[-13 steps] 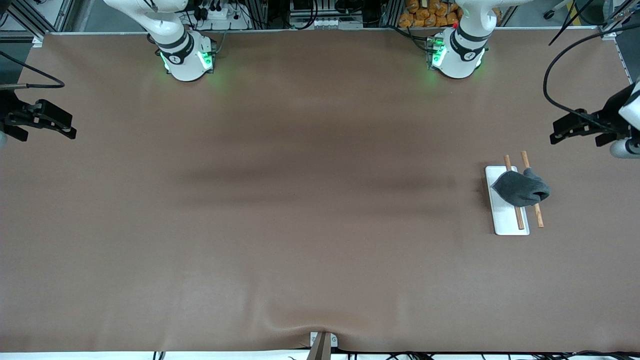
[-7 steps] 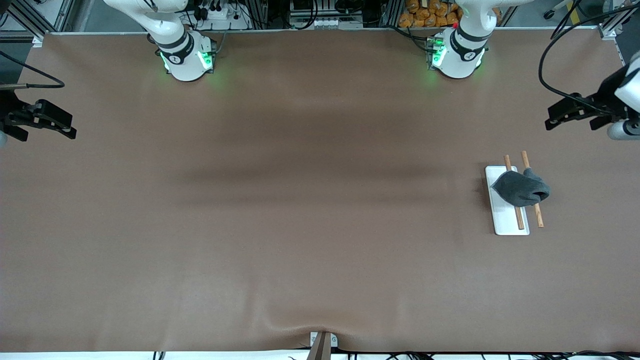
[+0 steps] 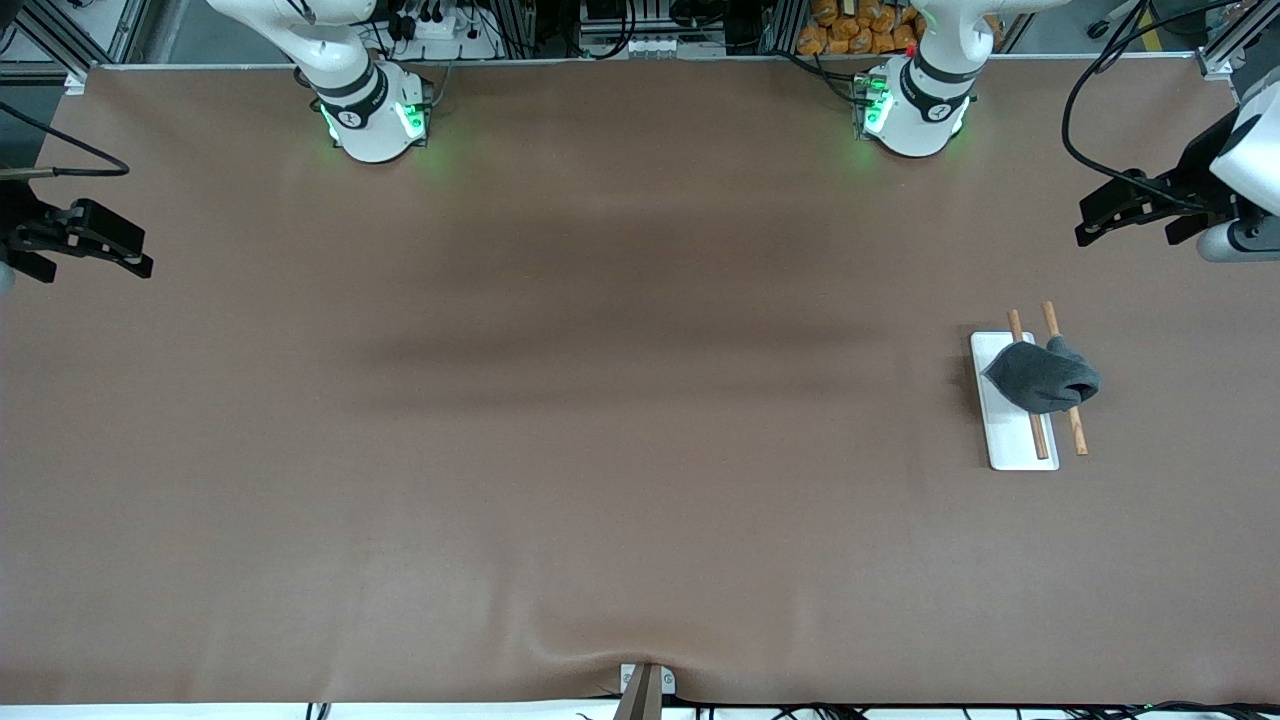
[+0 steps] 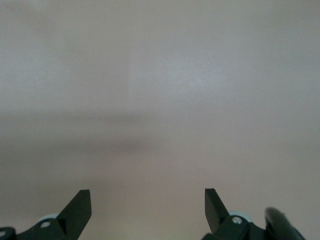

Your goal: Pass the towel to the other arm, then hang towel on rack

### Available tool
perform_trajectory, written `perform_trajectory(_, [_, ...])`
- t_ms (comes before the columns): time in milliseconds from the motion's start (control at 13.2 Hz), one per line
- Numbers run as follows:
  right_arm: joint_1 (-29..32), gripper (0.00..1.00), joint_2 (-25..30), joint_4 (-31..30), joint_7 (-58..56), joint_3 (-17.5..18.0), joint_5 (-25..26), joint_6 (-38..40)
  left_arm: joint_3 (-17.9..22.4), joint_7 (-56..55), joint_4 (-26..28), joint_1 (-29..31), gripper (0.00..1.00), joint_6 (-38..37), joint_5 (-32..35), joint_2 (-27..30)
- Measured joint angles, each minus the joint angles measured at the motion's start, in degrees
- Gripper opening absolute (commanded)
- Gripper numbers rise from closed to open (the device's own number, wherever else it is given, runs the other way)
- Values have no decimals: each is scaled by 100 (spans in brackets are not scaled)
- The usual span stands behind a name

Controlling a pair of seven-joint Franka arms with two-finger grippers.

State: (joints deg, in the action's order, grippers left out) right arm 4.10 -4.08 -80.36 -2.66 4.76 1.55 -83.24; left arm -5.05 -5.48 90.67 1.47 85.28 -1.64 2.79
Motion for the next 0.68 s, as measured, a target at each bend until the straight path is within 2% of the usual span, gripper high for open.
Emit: perform_trajectory(682, [0,100,0,-6,0,0,0,0,-6,-204,-200,-3,100,-204,75,58])
